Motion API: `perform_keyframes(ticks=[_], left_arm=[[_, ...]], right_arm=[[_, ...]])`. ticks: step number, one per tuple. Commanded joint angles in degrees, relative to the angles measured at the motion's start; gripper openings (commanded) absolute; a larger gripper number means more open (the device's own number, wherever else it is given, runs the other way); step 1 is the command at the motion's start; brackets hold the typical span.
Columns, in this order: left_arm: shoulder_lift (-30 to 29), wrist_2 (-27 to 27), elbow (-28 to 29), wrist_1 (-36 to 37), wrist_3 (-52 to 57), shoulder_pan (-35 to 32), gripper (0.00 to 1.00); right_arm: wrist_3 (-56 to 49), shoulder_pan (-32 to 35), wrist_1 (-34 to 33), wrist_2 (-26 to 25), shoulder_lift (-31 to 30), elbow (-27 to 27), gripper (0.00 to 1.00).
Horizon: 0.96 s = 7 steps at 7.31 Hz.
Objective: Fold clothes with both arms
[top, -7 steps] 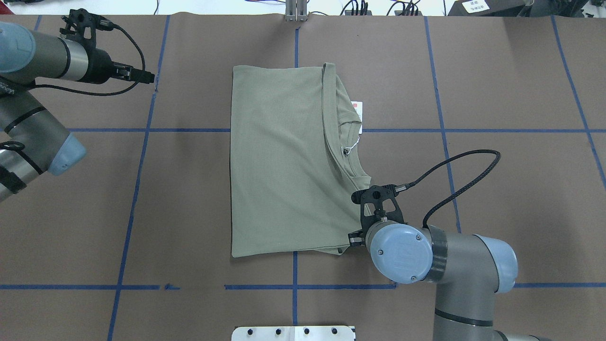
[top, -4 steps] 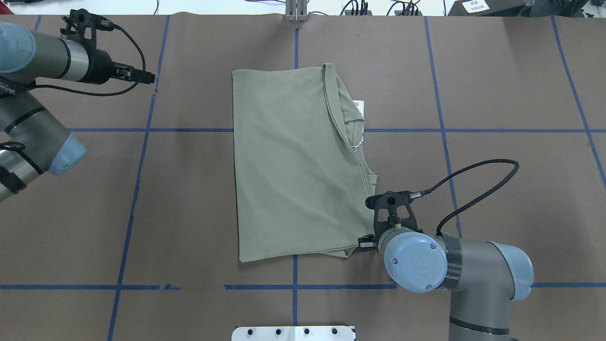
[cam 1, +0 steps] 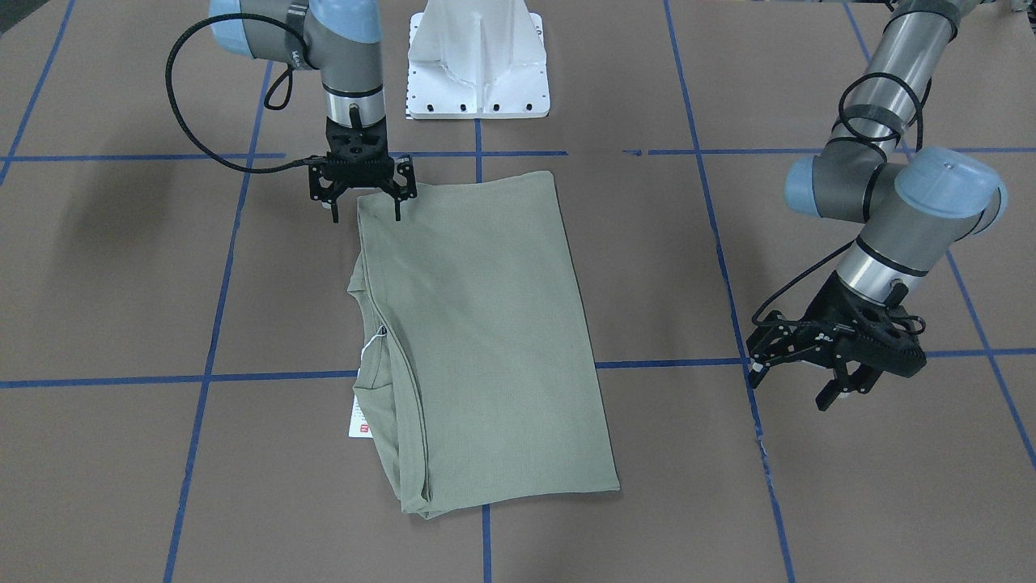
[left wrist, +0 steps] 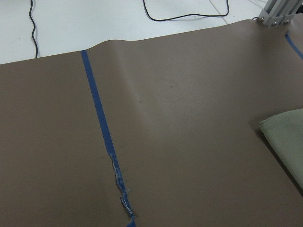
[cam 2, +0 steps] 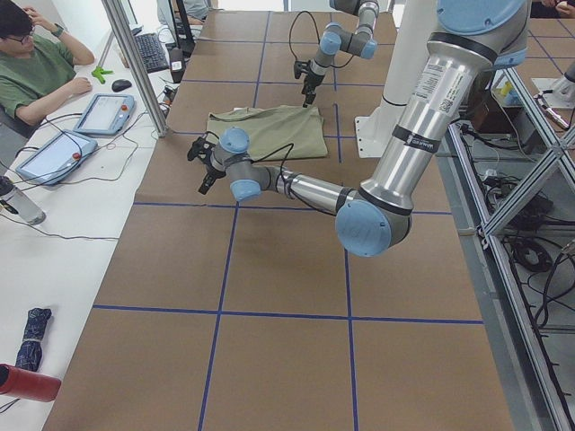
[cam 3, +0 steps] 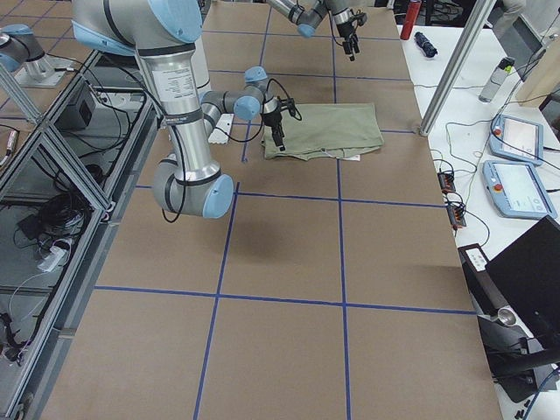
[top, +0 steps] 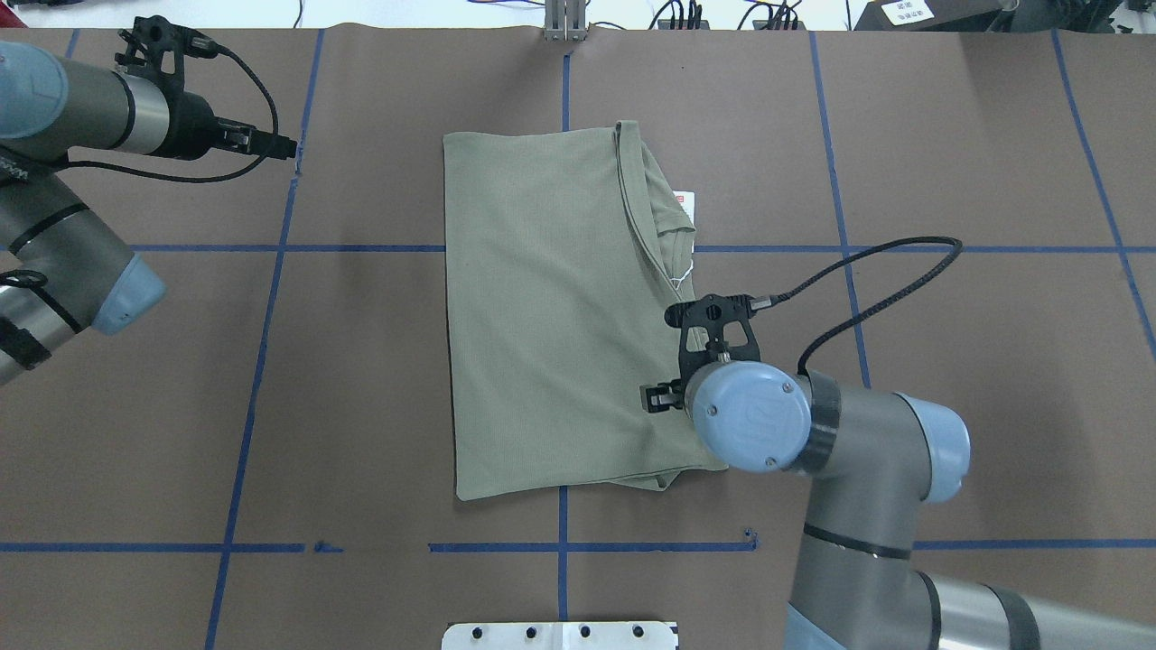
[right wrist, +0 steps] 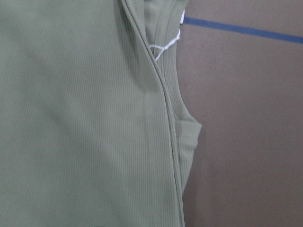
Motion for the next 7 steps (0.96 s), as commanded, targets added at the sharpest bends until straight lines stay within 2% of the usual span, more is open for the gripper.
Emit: perform_keyframes(ticks=[1, 2, 3, 5, 7], left_arm=[[0.09, -3.05, -0.47, 0.09, -0.05, -0.07, 1.0], [0.09, -3.06, -0.65, 0.09, -0.05, -0.07, 1.0], [0.78, -3.15, -0.66, 0.09, -0.05, -0.07, 1.0], [0.88, -3.06, -0.66, 0.09, -0.05, -0.07, 1.0], [0.88, -3.06, -0.74, 0.09, -0.05, -0.07, 1.0]], right_arm=[[-6.2, 7.28, 0.05, 3.04, 9.7, -12.99, 1.0], [-7.62, 9.56, 0.14, 3.91, 15.76, -21.93, 1.0], [-10.68, 11.68, 0.23, 5.31, 19.3, -27.59, 1.0], [-11.67, 12.14, 4.43, 5.24, 19.33, -30.98, 1.0], [-12.29, 12.14, 4.45, 5.24, 19.25, -31.6, 1.0]])
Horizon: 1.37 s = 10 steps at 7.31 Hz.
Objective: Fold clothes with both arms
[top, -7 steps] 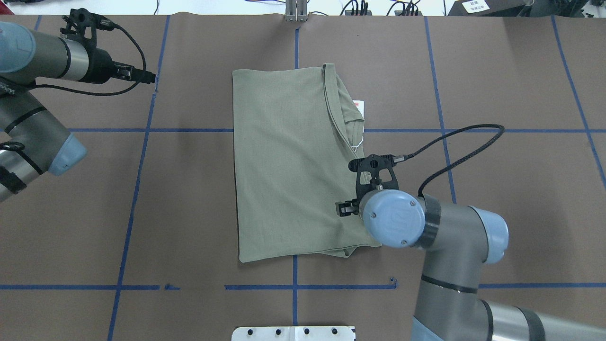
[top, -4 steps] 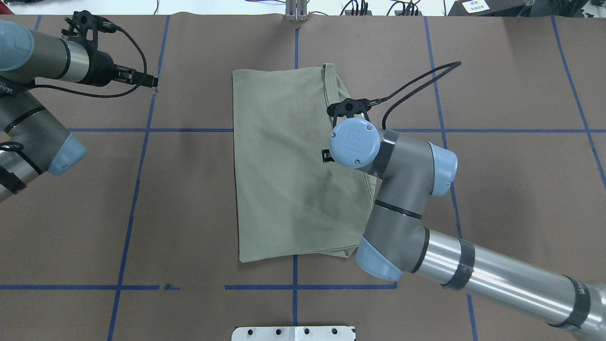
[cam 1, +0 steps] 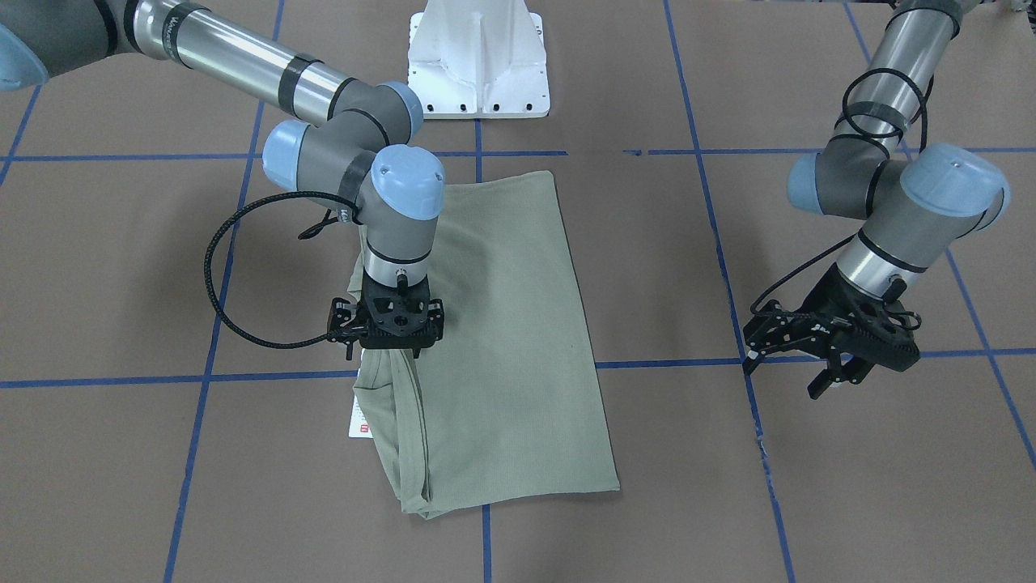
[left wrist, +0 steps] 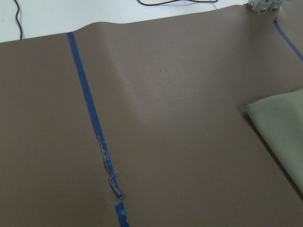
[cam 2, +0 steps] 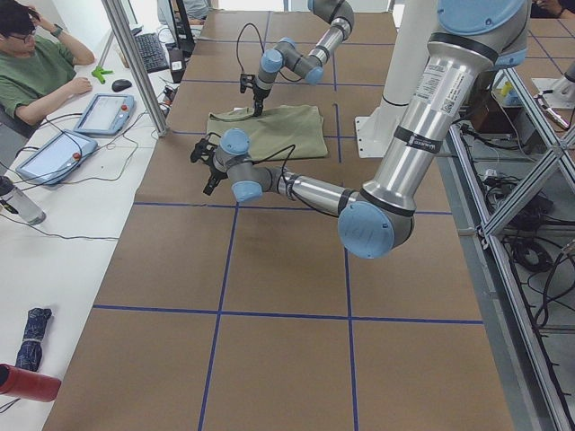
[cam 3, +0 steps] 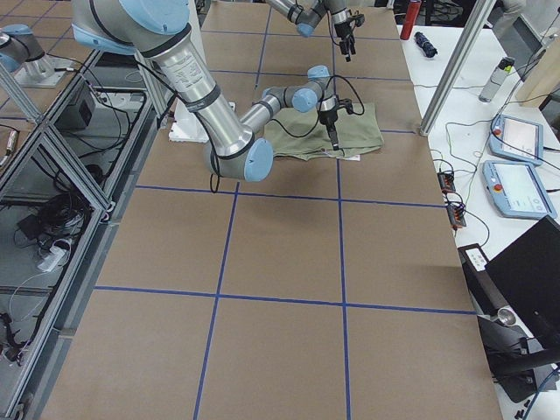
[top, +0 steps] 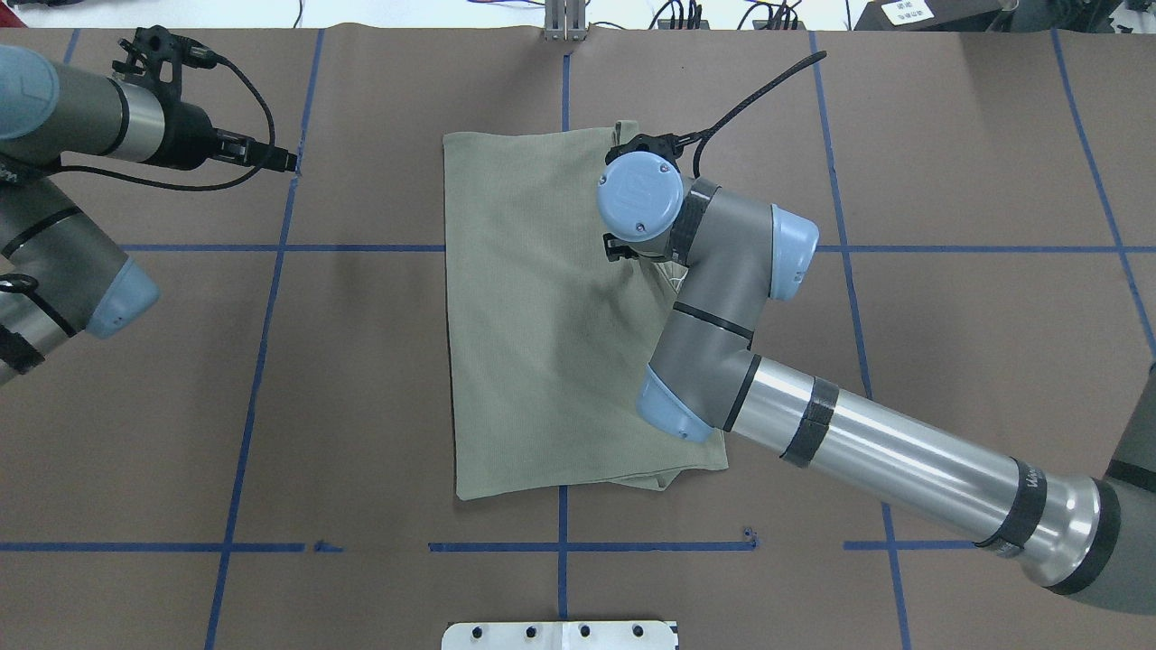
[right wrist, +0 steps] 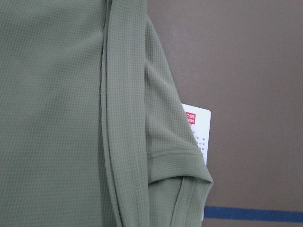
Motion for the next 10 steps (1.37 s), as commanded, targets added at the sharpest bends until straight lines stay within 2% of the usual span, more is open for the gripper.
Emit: perform_keyframes(ticks=[1, 6, 10], left_arm=[[0.02, 0.0, -0.03, 0.0, 0.0, 0.0, 1.0], [0.02, 0.09, -1.07, 0.09, 0.0, 0.0, 1.0], [0.02, 0.09, -1.52, 0.35, 0.0, 0.0, 1.0]], right_arm=[[-0.46, 0.06, 0.31, 0.02, 0.01, -1.0, 1.0], [-3.26, 0.24, 0.23, 0.02, -0.52, -1.27, 1.0], [-12.3, 6.11, 0.58, 1.95, -5.87, -0.83, 1.0]])
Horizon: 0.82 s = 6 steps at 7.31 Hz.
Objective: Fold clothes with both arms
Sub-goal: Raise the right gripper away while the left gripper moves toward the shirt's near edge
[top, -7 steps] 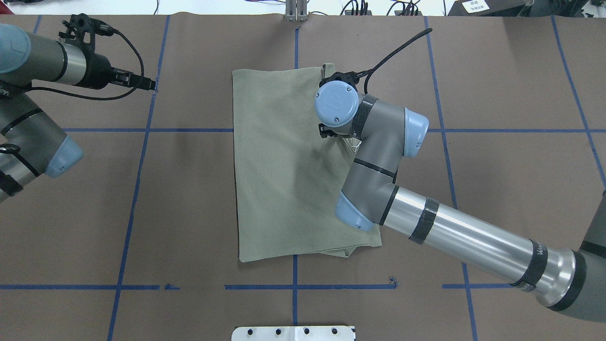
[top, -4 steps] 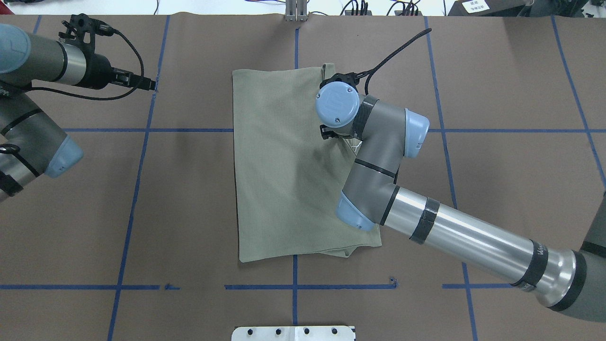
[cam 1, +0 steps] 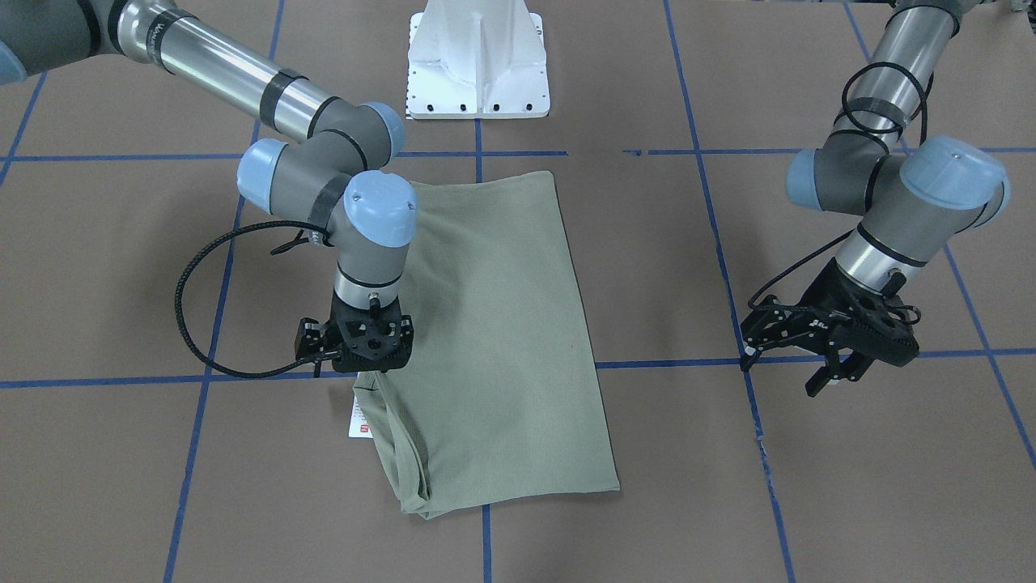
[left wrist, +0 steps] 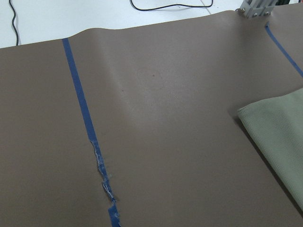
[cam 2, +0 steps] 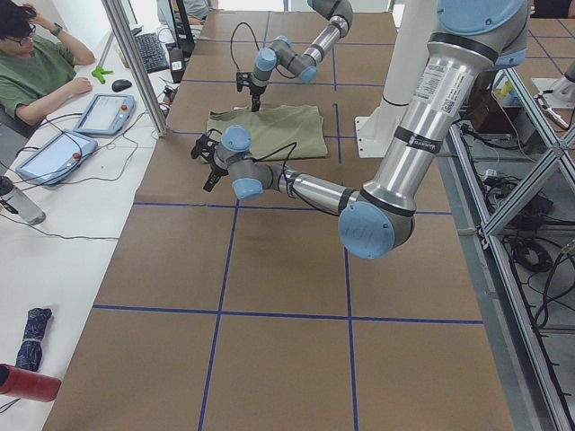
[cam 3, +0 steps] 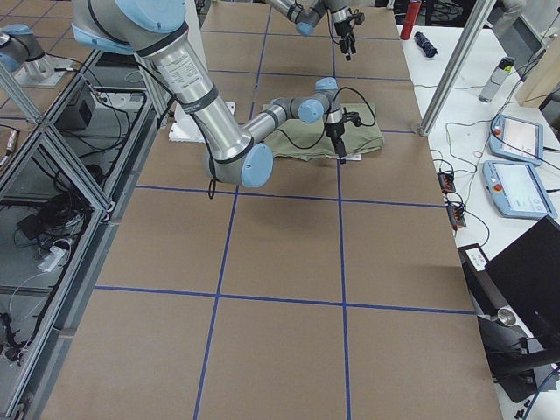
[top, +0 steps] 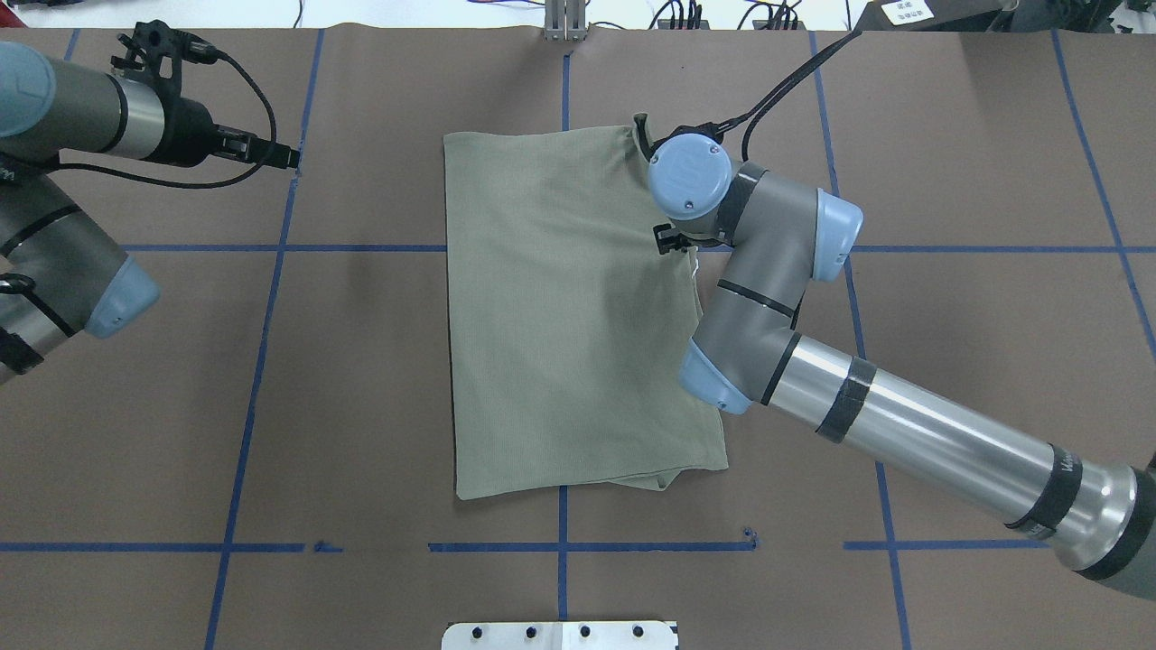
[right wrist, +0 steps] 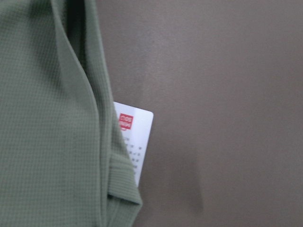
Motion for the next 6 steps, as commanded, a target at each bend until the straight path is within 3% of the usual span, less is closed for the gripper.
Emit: perform_keyframes(ticks=[1, 3, 4, 6], left_arm=[[-0.07, -0.12, -0.41, 0.01, 0.0, 0.0, 1.0], [-0.07, -1.87, -3.73, 2.02, -2.61, 0.0, 1.0], [-0.16, -1.88, -7.58, 4.12, -10.9, 0.18, 1.0], [2.82, -1.27, -16.19, 4.67, -24.11, 6.3, 1.0]], right_arm=[[-6.23, 4.83, 0.18, 2.03, -2.62, 1.89, 1.0], [-6.36, 8.98, 0.27, 13.24, -4.11, 11.52, 1.0], [0.18, 9.25, 2.71, 17.73, -8.04, 18.89, 1.0], [23.4, 7.95, 23.01, 21.02, -17.17, 24.57, 1.0]])
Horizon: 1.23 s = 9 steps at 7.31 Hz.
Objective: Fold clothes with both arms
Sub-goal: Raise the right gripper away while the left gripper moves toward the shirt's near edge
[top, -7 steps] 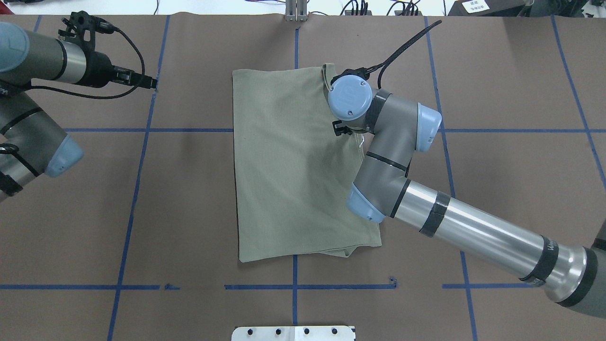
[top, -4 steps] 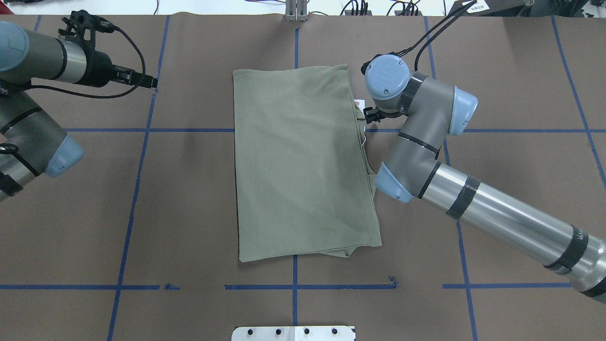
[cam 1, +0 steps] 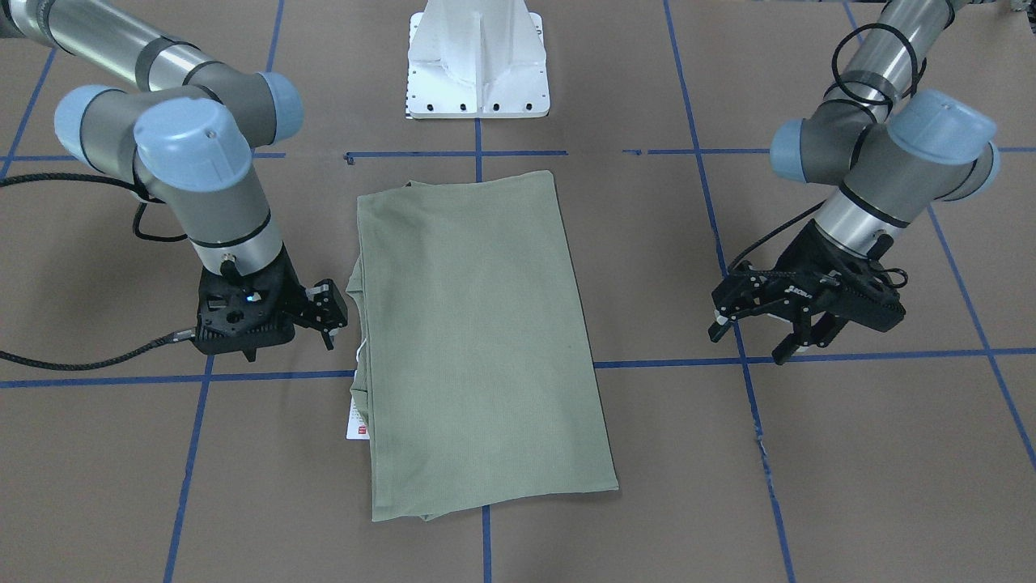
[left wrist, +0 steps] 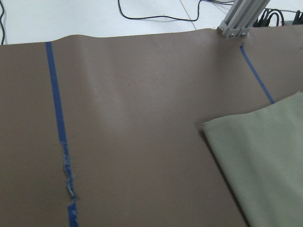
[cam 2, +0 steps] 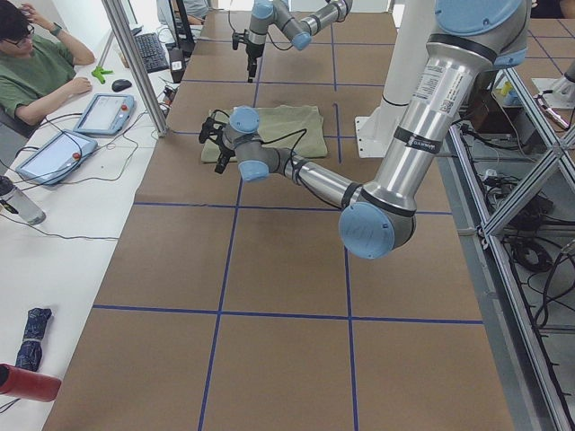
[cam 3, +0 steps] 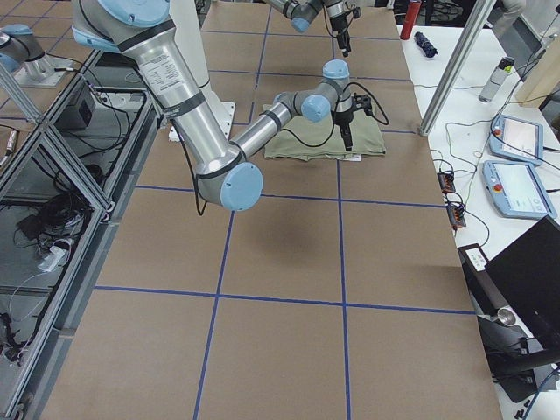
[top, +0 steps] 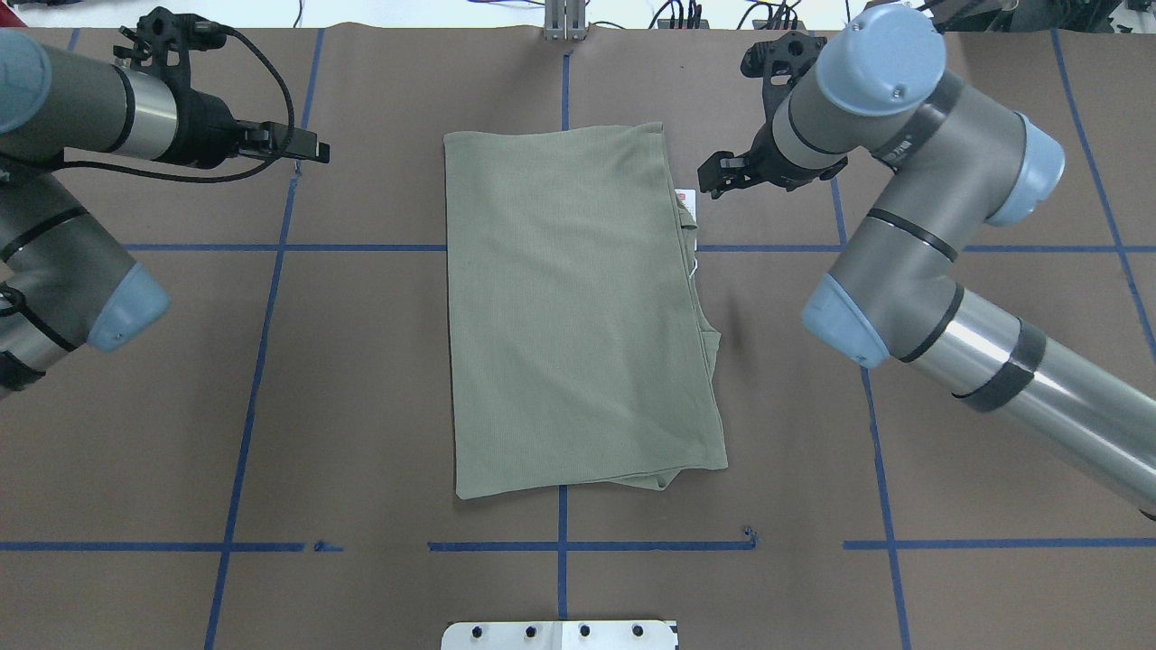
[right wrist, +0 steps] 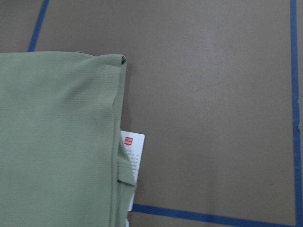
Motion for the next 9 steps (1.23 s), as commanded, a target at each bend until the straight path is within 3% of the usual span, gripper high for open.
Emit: perform_keyframes(ticks=[1, 2, 3, 4, 5, 7, 9], left_arm=[[3.02, 3.7, -9.5, 0.86, -14.41, 8.23, 1.0], [6.26, 11.83, -14.59, 1.64, -18.82, 15.5, 1.0], [7.6, 16.52, -18.38, 3.91, -26.96, 21.06, 1.0], [7.61, 23.36, -19.64, 5.5, -35.83, 27.03, 0.99], [7.7, 27.78, -19.65, 5.61, -42.71, 31.53, 0.95], [8.57, 35.08, -19.04, 5.87, -51.53, 38.22, 0.82], [8.58, 39.5, -18.34, 5.96, -55.34, 42.11, 0.79]], right_arm=[[21.6, -1.05, 20.45, 1.54, -10.68, 4.62, 1.0], [23.85, -1.14, 22.53, -0.47, -15.6, 7.33, 1.0], [26.66, -1.23, 22.29, -1.88, -18.96, 10.31, 0.99], [28.6, -1.23, 22.12, -1.98, -20.21, 11.65, 0.96], [35.93, -2.27, 22.03, -3.37, -20.31, 11.83, 0.95], [39.85, -6.66, 21.42, -9.34, -20.74, 14.03, 0.95], [40.04, -7.47, 21.41, -10.15, -20.92, 15.17, 0.95]])
